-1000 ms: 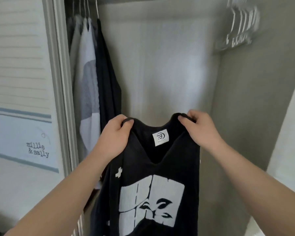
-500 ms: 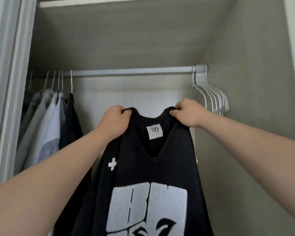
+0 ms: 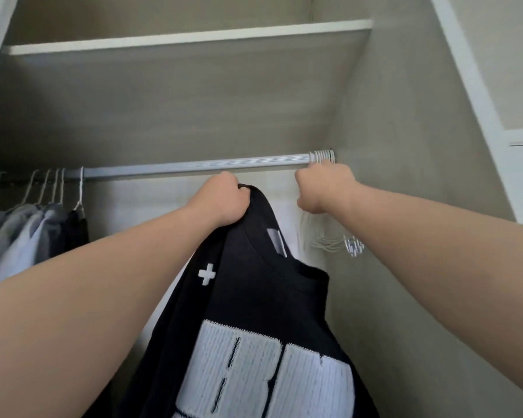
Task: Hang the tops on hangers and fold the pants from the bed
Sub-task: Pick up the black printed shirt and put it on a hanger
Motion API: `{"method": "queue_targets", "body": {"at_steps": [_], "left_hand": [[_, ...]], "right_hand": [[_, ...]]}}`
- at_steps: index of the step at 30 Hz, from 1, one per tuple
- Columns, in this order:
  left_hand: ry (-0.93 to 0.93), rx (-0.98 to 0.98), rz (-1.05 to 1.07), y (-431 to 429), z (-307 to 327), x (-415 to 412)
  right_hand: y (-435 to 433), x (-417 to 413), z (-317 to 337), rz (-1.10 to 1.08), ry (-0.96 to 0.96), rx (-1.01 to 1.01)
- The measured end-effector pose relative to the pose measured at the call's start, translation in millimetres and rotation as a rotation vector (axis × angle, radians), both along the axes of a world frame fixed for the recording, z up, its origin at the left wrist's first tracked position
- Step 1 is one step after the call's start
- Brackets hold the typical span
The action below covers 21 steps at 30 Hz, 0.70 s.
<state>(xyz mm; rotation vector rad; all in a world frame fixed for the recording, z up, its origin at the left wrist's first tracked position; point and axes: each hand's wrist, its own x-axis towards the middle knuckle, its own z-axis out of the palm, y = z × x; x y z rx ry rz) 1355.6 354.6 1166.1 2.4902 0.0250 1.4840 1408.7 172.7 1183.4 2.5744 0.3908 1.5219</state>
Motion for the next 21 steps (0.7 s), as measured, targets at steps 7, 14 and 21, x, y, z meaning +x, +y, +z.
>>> {"method": "queue_targets", "body": {"at_steps": [7,14,21], "left_hand": [[0.046,0.066,0.068,6,-7,16],[0.054,0.048,0.094,23,-10,15],[0.031,0.047,0.120,34,-16,6]], "right_hand": [[-4,36,-6,-0.230,-0.096,0.043],[-9,47,1,-0.197,-0.103,0.099],[-10,43,8,-0.046,-0.068,0.256]]}}
